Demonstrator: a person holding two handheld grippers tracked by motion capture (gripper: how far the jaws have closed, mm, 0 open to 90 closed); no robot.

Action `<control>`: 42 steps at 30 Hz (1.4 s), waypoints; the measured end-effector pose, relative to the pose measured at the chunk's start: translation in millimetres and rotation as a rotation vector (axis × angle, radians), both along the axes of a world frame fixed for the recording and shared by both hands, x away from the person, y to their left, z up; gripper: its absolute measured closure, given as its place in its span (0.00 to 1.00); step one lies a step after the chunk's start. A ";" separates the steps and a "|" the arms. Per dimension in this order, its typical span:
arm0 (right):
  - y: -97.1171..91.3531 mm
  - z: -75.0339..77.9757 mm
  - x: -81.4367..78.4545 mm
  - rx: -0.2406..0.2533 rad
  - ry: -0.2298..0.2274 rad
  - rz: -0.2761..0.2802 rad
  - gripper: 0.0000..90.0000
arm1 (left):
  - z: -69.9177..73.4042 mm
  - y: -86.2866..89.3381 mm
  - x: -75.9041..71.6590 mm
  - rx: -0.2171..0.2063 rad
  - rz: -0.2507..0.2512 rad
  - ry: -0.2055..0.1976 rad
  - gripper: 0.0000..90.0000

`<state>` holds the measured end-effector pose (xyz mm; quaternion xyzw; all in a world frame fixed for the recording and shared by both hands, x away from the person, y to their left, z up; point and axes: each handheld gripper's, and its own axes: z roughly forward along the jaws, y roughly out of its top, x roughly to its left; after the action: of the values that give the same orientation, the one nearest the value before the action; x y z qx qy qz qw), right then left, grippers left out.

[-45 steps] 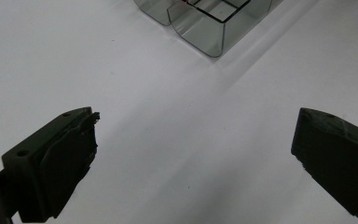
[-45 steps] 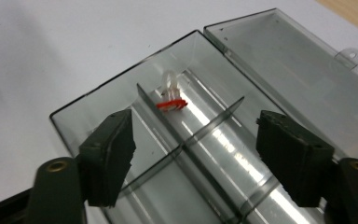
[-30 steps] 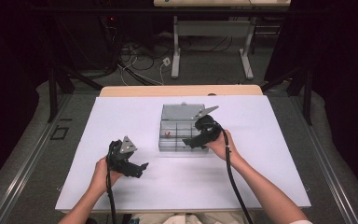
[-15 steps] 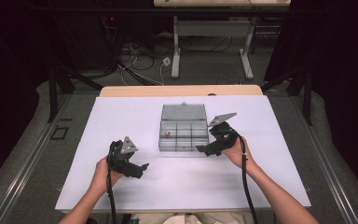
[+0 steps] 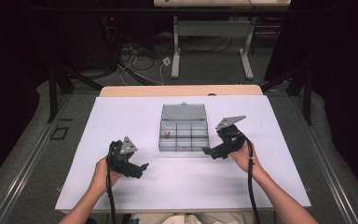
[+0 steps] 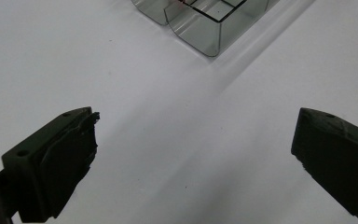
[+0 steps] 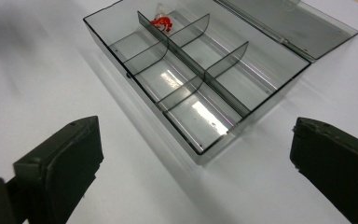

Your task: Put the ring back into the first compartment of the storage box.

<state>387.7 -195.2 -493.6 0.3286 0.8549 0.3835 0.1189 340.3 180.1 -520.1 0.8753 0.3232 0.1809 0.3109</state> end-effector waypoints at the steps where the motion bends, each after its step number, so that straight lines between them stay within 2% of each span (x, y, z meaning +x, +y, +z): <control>1: -1.6 0.2 -0.9 0.002 -0.004 -0.006 0.01 | -0.1 -0.1 0.1 0.001 -0.002 0.000 0.00; 7: -7.6 0.9 -4.2 -0.006 0.006 -0.004 0.00 | 0.3 -0.7 -0.3 0.002 -0.005 -0.002 0.00; 9: -7.9 -0.7 -4.8 0.005 0.000 -0.006 0.00 | -0.3 -0.7 0.1 0.000 -0.003 -0.008 0.00; 12: -9.5 -0.9 -5.7 -0.014 0.011 0.001 0.00 | -0.3 -1.0 0.0 -0.003 -0.002 -0.006 0.00; 14: -9.6 -2.4 -5.8 -0.008 0.002 -0.004 0.00 | -0.3 -1.0 0.2 0.001 -0.003 -0.006 0.00; 34: -14.8 -3.7 -2.0 -0.029 0.022 -0.015 0.00 | -1.0 -2.5 -0.1 0.002 -0.009 -0.003 0.00; 42: -17.6 -4.4 -0.2 -0.018 0.008 -0.032 0.00 | 0.4 -4.2 -1.1 0.002 -0.016 -0.014 0.00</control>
<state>387.5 -212.8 -498.0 0.3428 0.8533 0.3727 0.1245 339.2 175.9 -519.7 0.8769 0.3139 0.1850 0.3135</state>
